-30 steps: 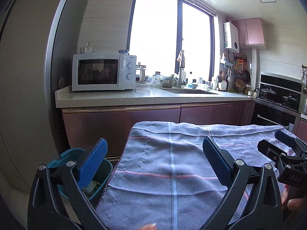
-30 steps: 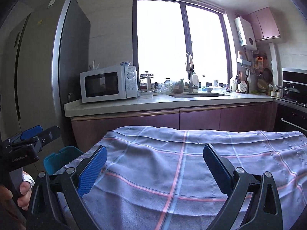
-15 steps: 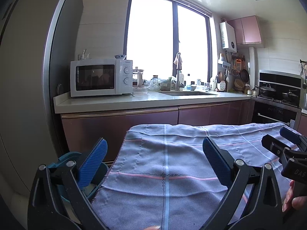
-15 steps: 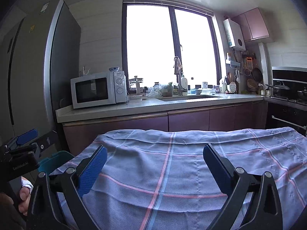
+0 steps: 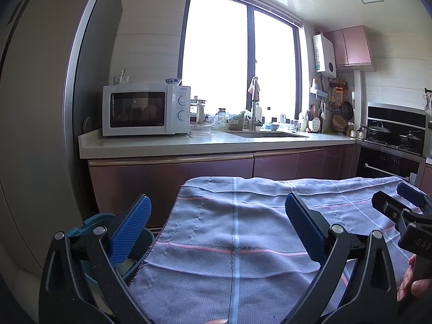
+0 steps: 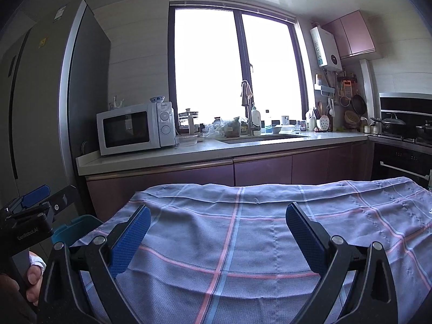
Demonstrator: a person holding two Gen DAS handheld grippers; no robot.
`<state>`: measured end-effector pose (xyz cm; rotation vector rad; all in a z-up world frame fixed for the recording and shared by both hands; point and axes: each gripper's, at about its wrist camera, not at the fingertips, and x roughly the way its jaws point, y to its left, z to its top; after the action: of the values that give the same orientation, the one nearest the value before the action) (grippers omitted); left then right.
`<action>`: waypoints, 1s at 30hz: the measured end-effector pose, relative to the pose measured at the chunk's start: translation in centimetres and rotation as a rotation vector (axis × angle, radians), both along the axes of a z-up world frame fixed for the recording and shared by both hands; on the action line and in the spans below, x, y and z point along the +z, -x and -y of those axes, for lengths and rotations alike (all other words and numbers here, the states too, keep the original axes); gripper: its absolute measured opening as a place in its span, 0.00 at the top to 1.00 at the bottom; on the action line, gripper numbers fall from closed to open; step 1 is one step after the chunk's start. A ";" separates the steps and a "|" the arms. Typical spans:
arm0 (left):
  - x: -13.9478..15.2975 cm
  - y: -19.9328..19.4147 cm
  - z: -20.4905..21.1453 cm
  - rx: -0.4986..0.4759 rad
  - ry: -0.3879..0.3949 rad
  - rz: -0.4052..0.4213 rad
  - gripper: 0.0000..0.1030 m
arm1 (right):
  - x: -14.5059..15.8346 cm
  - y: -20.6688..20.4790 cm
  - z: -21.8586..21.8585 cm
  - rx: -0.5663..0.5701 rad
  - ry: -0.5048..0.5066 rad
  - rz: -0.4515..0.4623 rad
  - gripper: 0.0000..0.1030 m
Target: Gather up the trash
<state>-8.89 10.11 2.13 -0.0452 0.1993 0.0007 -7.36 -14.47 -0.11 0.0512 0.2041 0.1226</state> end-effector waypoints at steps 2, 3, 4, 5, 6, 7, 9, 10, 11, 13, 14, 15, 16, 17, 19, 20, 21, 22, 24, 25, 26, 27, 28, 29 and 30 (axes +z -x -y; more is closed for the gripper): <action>0.0 0.0 0.0 0.002 -0.001 0.002 0.05 | 0.0 0.1 0.0 0.000 0.000 0.003 0.06; 0.0 0.0 0.0 0.003 -0.003 0.003 0.05 | 0.0 0.0 0.0 0.001 0.000 0.002 0.06; 0.0 0.0 0.0 0.004 -0.003 0.004 0.05 | 0.0 0.0 0.0 0.000 0.000 0.001 0.06; 0.0 0.0 0.0 0.003 -0.002 0.004 0.05 | 0.1 0.0 0.0 0.001 0.000 0.003 0.06; 0.0 0.0 0.0 0.002 -0.002 0.003 0.05 | 0.0 -0.1 0.0 0.001 -0.001 0.002 0.06; 0.0 0.0 0.0 0.004 -0.004 0.003 0.05 | 0.0 0.0 0.1 0.001 -0.002 0.004 0.06; 0.0 0.1 0.0 0.004 -0.005 0.005 0.05 | 0.0 0.0 0.1 0.001 -0.003 0.004 0.06; 0.0 0.1 0.0 0.004 -0.006 0.004 0.05 | 0.0 0.0 0.1 -0.001 -0.003 0.003 0.06; 0.0 0.1 0.1 0.005 -0.007 0.005 0.05 | 0.0 0.0 0.1 0.000 -0.004 0.003 0.06; 0.0 0.1 0.1 0.004 -0.008 0.006 0.05 | 0.0 -0.1 0.1 0.000 -0.005 0.002 0.06; 0.0 0.1 0.1 0.005 -0.008 0.003 0.05 | 0.0 0.0 0.1 -0.001 -0.005 0.002 0.06; 0.0 0.1 0.1 0.006 -0.008 0.003 0.05 | 0.0 0.0 0.1 -0.001 -0.007 0.003 0.06; 0.0 0.2 0.1 0.006 -0.007 0.003 0.05 | 0.0 0.0 0.1 0.000 -0.009 0.004 0.06; 0.0 0.2 0.1 0.005 -0.007 0.004 0.05 | 0.0 0.0 0.1 -0.001 -0.010 0.004 0.06; 0.0 0.2 0.1 0.007 -0.011 0.003 0.05 | 0.0 0.0 0.2 0.002 -0.010 0.003 0.06; 0.0 0.2 0.1 0.007 -0.010 0.003 0.05 | 0.0 0.0 0.1 0.001 -0.011 0.002 0.06; 0.0 0.2 0.1 0.006 -0.009 0.002 0.05 | 0.0 0.0 0.1 0.000 -0.011 0.002 0.06; 0.0 0.1 0.1 0.005 -0.009 0.001 0.05 | 0.0 0.0 0.2 0.001 -0.012 0.002 0.06; 0.0 0.1 0.2 0.004 -0.009 0.001 0.05 | 0.0 0.0 0.1 0.000 -0.011 0.000 0.06; 0.0 0.1 0.2 0.003 -0.009 0.000 0.05 | 0.0 0.0 0.1 -0.001 -0.012 0.001 0.06; 0.0 0.1 0.2 0.003 -0.009 -0.001 0.05 | 0.0 0.0 0.1 -0.001 -0.013 -0.001 0.06; 0.0 0.1 0.2 0.002 -0.010 -0.001 0.05 | 0.0 0.1 0.1 -0.003 -0.014 -0.001 0.06; 0.0 0.1 0.2 0.002 -0.011 -0.001 0.05 | 0.0 0.0 0.1 -0.001 -0.014 -0.001 0.06; -0.1 0.1 0.2 0.002 -0.012 0.000 0.05 | 0.0 0.0 0.1 -0.002 -0.015 -0.003 0.06; -0.1 0.1 0.2 0.003 -0.011 0.000 0.05 | 0.0 0.0 0.1 -0.003 -0.016 -0.005 0.06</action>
<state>-8.96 9.91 2.06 -0.0346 0.1995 0.0048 -7.38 -14.53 -0.13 0.0676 0.2076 0.1211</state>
